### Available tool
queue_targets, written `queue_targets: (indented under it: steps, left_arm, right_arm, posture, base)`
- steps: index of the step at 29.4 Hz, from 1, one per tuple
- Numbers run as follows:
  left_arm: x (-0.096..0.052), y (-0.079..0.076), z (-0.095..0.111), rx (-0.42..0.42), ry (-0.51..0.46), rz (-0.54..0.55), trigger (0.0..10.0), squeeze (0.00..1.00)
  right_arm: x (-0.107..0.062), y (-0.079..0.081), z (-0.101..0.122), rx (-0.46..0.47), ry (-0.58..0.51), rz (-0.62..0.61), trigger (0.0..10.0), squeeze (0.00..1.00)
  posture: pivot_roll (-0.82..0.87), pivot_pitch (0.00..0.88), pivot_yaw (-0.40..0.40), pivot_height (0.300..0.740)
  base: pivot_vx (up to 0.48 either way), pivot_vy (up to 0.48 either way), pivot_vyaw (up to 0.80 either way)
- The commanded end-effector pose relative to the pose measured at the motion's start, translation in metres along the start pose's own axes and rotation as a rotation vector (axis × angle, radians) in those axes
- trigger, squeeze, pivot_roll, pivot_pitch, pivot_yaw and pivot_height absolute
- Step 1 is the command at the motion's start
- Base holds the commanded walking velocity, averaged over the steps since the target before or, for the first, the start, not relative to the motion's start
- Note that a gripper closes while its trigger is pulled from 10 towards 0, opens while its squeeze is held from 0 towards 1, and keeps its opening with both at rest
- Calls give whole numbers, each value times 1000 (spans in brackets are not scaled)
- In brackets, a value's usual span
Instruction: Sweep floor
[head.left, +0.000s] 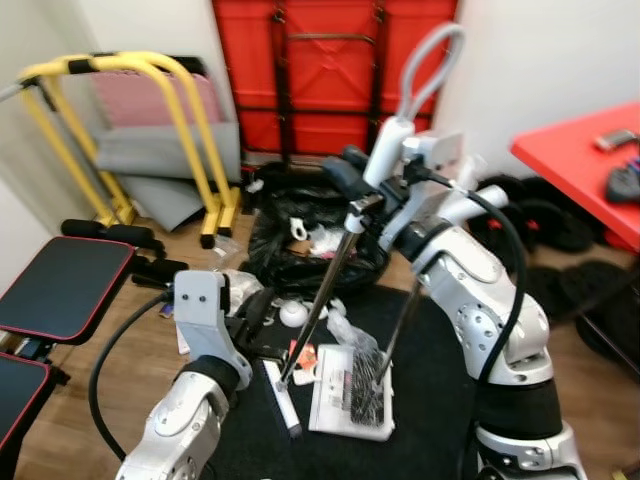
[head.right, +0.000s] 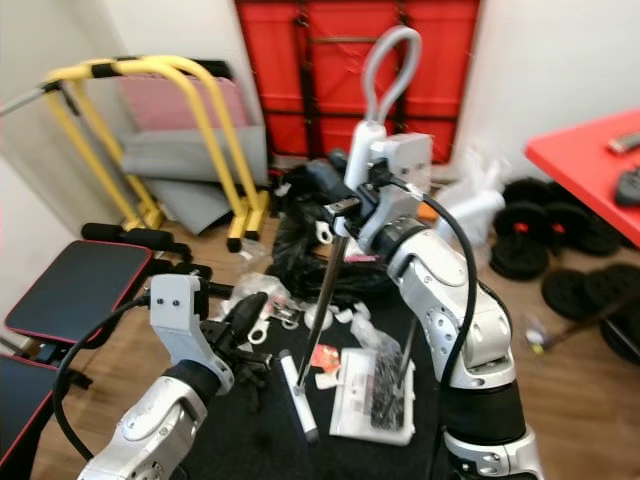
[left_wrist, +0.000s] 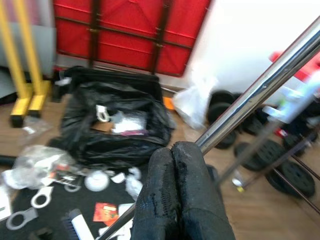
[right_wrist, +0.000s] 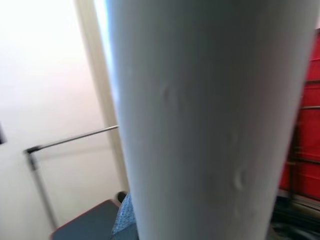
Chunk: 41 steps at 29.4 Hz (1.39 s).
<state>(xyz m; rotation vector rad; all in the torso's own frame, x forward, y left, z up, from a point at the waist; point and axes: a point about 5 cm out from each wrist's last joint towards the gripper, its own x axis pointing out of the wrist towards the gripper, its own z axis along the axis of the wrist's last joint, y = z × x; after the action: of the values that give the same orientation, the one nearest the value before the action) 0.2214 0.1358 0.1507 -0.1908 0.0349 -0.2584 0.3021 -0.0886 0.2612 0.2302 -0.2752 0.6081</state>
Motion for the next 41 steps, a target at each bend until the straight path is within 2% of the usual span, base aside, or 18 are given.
queue_targets:
  steps: [1, 10, 12, 13, 15, 19, 20, 21, 22, 24, 29, 34, 37, 38, 41]
  left_arm:
    - [-1, 0, 2, 12, -8, -14, 10000, 0]
    - [-1, -1, 2, 6, -8, -20, 10000, 0]
    - [-1, -2, 2, -1, -13, -34, 10000, 0]
    - [-1, -2, 2, -1, -13, -34, 10000, 0]
    - [-2, -3, 2, -1, -12, -45, 10000, 0]
    - [-2, -3, 2, -1, -12, -45, 10000, 0]
    - [-2, -4, 2, 1, -11, -51, 10000, 0]
    - [-2, -4, 2, 1, -11, -51, 10000, 0]
    - [-3, -4, 3, 3, -10, -58, 10000, 0]
    - [-3, -5, 3, 4, -10, -65, 10000, 0]
    - [-5, -6, 4, 5, -11, -75, 10000, 0]
    - [-11, -12, 6, 3, -1, -117, 10000, 0]
    - [-12, -14, 6, 0, 3, -130, 10000, 0]
    - [-20, -24, 5, -14, 26, -201, 10000, 0]
    - [-22, -28, 4, -19, 32, -222, 10000, 0]
  right_arm:
    - [2, 7, 5, 20, -34, 35, 10000, 0]
    - [2, 6, 3, 25, -20, 30, 10000, 0]
    - [5, 7, -4, -68, 69, -89, 10000, 0]
    - [5, 7, -4, -68, 69, -89, 10000, 0]
    - [8, 9, -10, -171, 147, -183, 10000, 0]
    - [8, 9, -9, -173, 147, -181, 10000, 0]
    - [10, 9, -8, -124, 75, -217, 10000, 0]
    - [10, 9, -8, -124, 75, -217, 10000, 0]
    - [10, 8, -12, -24, 62, -259, 10000, 0]
    - [11, 6, -12, -3, 31, -288, 10000, 0]
    - [10, 5, -14, 25, 34, -299, 10000, 0]
    - [6, 2, -14, 92, 1, -441, 10000, 0]
    - [6, 3, -15, 101, -6, -457, 10000, 0]
    - [9, 3, -16, 106, -47, -480, 10000, 0]
    - [10, 3, -16, 105, -61, -488, 10000, 0]
  posture:
    - [-140, 100, -5, 740]
    - [-142, 105, -4, 740]
    - [-142, 109, -4, 740]
    - [-142, 109, -4, 740]
    - [-141, 115, -2, 740]
    - [-141, 115, -2, 740]
    - [-139, 120, -3, 740]
    - [-139, 120, -3, 740]
    - [-141, 127, -4, 740]
    - [-141, 135, -4, 740]
    - [-144, 143, -3, 740]
    - [-135, 188, 2, 740]
    - [-135, 188, 2, 740]
    - [-122, 218, 5, 740]
    - [-122, 218, 5, 740]
  base:
    - [356, 0, 0]
    - [342, 0, 0]
    - [0, 0, 0]
    - [0, 0, 0]
    - [0, 0, 0]
    - [0, 0, 0]
    - [0, 0, 0]
    - [0, 0, 0]
    - [0, 0, 0]
    - [0, 0, 0]
    - [0, 0, 0]
    - [0, 0, 0]
    - [0, 0, 0]
    - [0, 0, 0]
    - [0, 0, 0]
